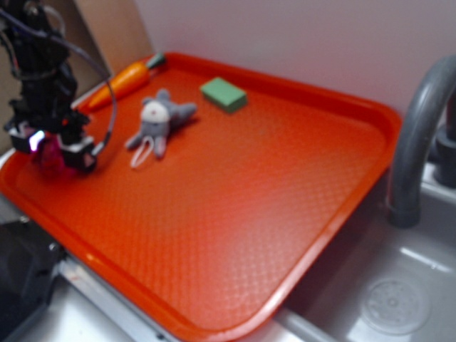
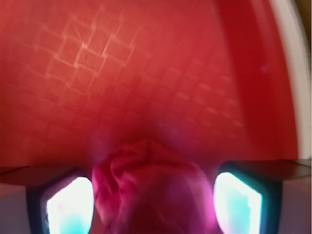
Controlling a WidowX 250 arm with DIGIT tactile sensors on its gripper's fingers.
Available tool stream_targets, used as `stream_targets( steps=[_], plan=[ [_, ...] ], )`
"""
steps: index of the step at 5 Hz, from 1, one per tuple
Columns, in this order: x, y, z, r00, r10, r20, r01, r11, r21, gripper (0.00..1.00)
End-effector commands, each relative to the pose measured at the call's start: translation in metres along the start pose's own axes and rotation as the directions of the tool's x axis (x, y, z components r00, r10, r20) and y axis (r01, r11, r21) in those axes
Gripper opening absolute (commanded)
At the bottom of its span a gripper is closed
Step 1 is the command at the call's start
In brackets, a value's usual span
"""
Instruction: Grab the red paper.
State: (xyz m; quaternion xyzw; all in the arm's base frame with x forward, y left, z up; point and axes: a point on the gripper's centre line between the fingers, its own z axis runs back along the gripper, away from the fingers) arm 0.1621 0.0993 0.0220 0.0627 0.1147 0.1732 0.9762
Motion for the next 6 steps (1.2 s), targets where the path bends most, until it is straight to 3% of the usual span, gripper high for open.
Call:
stream_targets(
  steps=[1, 2, 3, 4, 6],
  plan=[
    [-0.002, 0.010, 0.004, 1.000, 0.009, 0.012, -0.008, 1.000, -0.019, 0.00],
    [-0.006, 0.006, 0.031, 0.998, 0.034, 0.058, -0.034, 0.999, 0.006, 0.00],
    [-0.010, -0.018, 0.082, 0.990, -0.021, 0.138, 0.015, 0.999, 0.039, 0.00],
    [-0.014, -0.033, 0.108, 0.984, -0.055, 0.171, 0.056, 0.998, 0.002, 0.00],
    [-0.050, -0.083, 0.174, 0.940, -0.145, 0.310, 0.177, 0.981, -0.077, 0.00]
  ],
)
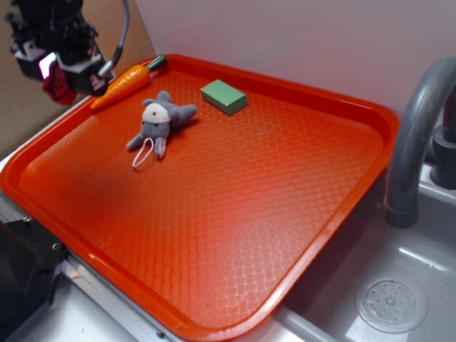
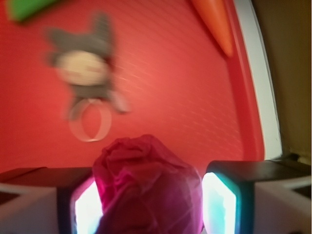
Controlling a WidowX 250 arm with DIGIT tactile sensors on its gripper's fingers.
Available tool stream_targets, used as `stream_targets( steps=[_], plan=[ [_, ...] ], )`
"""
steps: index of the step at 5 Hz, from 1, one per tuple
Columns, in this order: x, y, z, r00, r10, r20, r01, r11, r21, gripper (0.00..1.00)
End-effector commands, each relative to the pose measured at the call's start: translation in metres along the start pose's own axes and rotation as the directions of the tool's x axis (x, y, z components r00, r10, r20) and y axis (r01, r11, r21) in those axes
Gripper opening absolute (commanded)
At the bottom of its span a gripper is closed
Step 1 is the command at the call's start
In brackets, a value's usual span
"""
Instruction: Grab the red paper.
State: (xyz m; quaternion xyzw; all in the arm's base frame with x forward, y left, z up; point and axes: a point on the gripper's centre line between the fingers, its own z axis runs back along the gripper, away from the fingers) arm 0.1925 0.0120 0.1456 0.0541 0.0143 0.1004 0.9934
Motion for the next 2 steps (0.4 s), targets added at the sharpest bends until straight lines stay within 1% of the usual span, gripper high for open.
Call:
stream_targets(
  steps=[1, 2],
  plan=[
    [-0.015, -0.034, 0.064, 0.988, -0.051, 0.143, 0.067, 0.991, -0.114, 0.00],
    [-0.014, -0.044, 0.068, 0.986, -0.050, 0.160, 0.074, 0.987, -0.145, 0.00]
  ],
)
